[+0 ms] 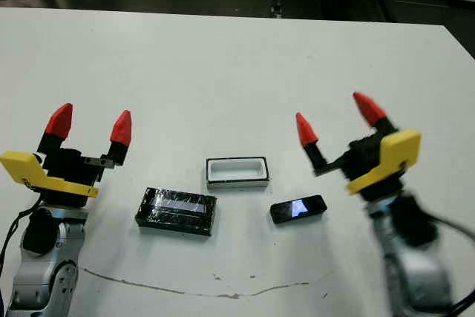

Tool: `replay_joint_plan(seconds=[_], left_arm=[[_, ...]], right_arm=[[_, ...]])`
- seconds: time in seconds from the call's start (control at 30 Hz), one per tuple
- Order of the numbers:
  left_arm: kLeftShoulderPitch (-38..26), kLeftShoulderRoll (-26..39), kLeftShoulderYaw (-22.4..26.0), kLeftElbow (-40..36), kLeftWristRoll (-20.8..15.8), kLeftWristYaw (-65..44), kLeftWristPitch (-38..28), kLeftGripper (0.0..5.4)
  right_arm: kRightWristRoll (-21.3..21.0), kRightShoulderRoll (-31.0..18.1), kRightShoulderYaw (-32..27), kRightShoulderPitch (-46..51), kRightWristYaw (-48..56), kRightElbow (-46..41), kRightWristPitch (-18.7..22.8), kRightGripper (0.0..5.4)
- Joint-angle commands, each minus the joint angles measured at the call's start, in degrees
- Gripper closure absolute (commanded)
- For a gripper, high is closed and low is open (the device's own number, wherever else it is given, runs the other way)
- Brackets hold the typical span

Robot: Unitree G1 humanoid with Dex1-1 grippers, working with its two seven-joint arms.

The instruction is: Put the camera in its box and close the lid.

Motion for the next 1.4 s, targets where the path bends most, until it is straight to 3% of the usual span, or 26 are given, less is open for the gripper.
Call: replay_joint_plan(seconds=[0.03,0.2,0.3,0.4,0.47,0.57,0.63,0.87,1.07,1.4], left_arm=[[-0.1,-0.2,-0.1,-0.1,0.3,0.5,0.7,0.02],[-0.3,-0.3,-0.2,0.2,0.7,0.7,0.3,0.02],[-0.3,-0.2,-0.2,0.3,0.6,0.6,0.4,0.02],[-0.3,-0.3,-0.3,0.1,1.1,1.1,0.6,0.02],[-0.4,-0.3,-0.3,0.3,1.6,1.4,0.4,0.02],[-0.4,-0.4,-0.2,0.3,2.4,2.1,0.5,0.02],[-0.5,-0.5,-0.2,0.3,2.7,2.4,0.5,0.02],[-0.5,-0.5,-0.1,0.4,3.7,3.1,0.4,0.0],[-0.6,-0.7,0.0,0.8,3.4,3.0,0.0,0.0],[-0.3,-1.0,0.0,0.4,3.0,2.9,0.5,0.0]], right_arm=[[5.0,-12.3,-1.1,-8.4,17.3,10.9,3.0,0.0],[4.6,-20.9,3.1,-16.5,32.3,18.8,4.6,0.0],[0.6,-24.9,7.5,-20.7,40.1,21.8,0.7,0.0],[-3.8,-29.2,13.9,-26.5,48.5,23.5,2.4,0.0],[-5.0,-29.8,18.3,-30.6,53.7,24.9,6.5,0.0],[-8.7,-28.9,23.6,-35.2,58.9,27.0,5.4,0.0],[-10.7,-29.4,28.4,-38.2,61.1,26.9,7.0,0.0],[-8.1,-29.9,38.4,-40.4,61.7,28.9,5.9,0.2],[-6.7,-29.4,43.0,-41.3,61.7,30.9,3.5,0.91],[-5.3,-28.7,43.6,-39.1,61.7,32.3,-1.9,0.04]])
